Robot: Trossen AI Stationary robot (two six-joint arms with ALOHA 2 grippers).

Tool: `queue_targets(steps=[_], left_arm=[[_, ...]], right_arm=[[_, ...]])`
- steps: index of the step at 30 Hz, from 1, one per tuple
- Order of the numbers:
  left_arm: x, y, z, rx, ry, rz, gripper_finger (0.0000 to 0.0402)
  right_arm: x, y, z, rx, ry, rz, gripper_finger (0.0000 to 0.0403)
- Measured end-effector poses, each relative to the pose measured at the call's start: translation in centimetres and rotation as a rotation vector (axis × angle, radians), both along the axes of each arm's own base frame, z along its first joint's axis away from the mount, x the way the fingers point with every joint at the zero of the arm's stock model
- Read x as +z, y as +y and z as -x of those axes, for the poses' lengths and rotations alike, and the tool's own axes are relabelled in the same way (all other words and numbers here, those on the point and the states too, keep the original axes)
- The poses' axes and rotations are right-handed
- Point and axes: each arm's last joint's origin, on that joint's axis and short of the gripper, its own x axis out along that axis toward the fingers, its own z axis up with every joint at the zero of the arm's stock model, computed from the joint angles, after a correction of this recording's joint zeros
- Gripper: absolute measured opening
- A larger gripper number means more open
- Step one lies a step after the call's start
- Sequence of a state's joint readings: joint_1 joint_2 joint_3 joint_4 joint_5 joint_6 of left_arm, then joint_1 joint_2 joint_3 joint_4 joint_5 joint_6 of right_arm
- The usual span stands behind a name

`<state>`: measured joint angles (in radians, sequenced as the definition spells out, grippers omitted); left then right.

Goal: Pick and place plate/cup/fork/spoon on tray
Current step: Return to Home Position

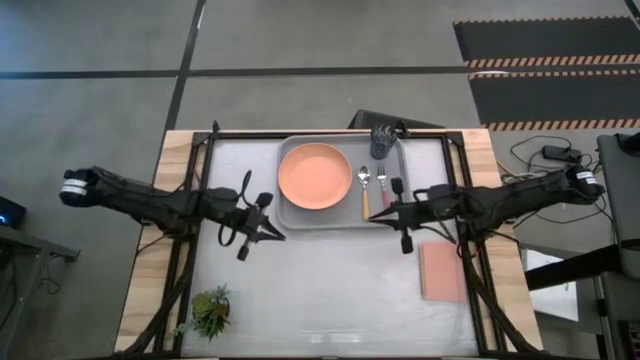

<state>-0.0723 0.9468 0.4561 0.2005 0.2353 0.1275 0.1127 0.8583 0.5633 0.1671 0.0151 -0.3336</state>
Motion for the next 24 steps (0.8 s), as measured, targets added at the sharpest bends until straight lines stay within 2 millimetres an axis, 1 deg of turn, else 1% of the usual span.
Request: queue_targets(steps=[6, 9, 12, 17, 24], left_arm=[[-1.9, 1.3, 1.3, 0.065, 0.055, 0.083, 0.0000], [-2.1, 1.4, 2.3, 0.056, 0.030, 0.103, 0.0000], [-1.8, 1.4, 3.2, 0.050, -0.016, 0.105, 0.0000], [-1.5, 1.4, 5.2, 0.045, -0.118, 0.107, 0.0000], [-2.5, 1.4, 7.7, 0.055, -0.219, 0.145, 0.0000]], right_arm=[[0.0, -0.2, 2.1, -0.001, -0.067, -0.003, 0.0009], [0.1, -0.4, 3.0, -0.001, -0.104, -0.006, 0.0009], [0.2, -0.4, 3.7, -0.002, -0.129, -0.012, 0.0009], [-0.1, -0.4, 4.2, 0.014, -0.138, -0.015, 0.0009], [-0.4, -0.4, 4.6, 0.042, -0.161, 0.007, 0.0009]])
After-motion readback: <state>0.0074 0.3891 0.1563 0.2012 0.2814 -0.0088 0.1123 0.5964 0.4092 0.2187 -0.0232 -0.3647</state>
